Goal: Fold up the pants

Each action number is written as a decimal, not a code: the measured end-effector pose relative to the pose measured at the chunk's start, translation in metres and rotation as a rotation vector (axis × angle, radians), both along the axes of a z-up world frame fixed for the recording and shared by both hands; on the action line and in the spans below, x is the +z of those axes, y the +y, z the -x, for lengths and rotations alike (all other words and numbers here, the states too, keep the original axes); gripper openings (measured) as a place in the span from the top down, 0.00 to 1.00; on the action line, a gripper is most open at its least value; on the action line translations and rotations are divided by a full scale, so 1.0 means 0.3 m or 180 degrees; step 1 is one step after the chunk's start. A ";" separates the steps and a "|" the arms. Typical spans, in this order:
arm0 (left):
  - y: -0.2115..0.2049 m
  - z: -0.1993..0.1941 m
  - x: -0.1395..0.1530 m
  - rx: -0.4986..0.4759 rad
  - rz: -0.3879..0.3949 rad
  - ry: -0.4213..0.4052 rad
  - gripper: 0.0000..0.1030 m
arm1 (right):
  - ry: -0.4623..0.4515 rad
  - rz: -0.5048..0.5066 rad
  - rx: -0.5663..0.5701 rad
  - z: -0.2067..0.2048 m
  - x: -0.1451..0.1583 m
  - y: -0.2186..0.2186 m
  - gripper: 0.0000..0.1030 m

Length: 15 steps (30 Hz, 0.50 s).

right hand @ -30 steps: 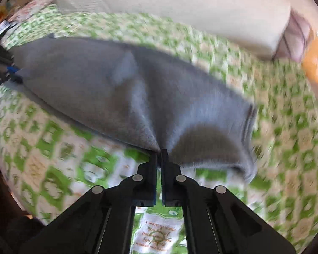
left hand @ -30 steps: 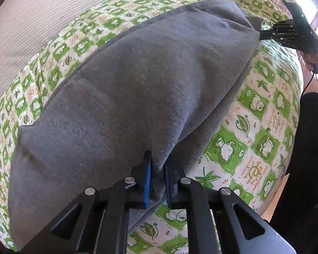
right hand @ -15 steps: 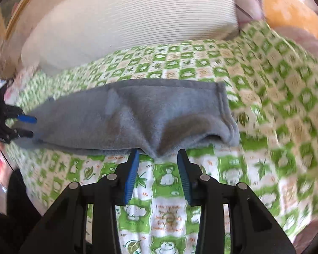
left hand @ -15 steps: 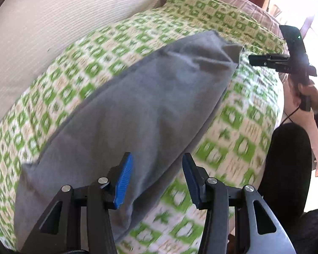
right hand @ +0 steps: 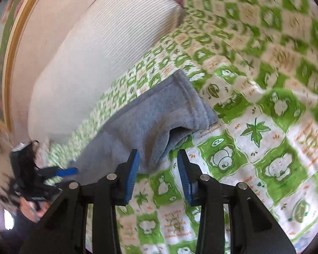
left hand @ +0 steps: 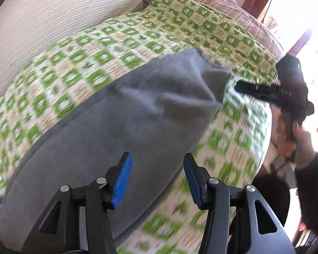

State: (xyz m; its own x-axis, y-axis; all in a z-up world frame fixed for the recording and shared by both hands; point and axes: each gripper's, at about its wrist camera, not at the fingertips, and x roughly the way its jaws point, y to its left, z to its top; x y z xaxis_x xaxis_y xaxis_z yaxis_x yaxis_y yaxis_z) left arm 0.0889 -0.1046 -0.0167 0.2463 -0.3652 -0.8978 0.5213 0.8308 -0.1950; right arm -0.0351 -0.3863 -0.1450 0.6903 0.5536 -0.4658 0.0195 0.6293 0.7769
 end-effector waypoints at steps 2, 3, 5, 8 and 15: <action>-0.054 -0.046 0.000 -0.0033 0.0069 0.0040 0.50 | 0.0009 -0.0203 -0.0086 -0.005 -0.021 -0.013 0.62; -0.082 -0.069 0.001 -0.0045 0.0088 0.0048 0.50 | 0.0020 -0.0272 -0.0123 -0.004 -0.029 -0.018 0.62; -0.140 -0.113 0.000 -0.0097 0.0103 0.0066 0.50 | 0.0042 -0.0433 -0.0227 -0.004 -0.047 -0.031 0.62; -0.224 -0.179 -0.003 -0.0186 0.0048 0.0060 0.50 | 0.0064 -0.0590 -0.0358 -0.004 -0.061 -0.035 0.62; -0.445 -0.366 -0.033 -0.0489 -0.0123 0.0138 0.49 | 0.0152 -0.0946 -0.0737 0.029 -0.105 -0.043 0.62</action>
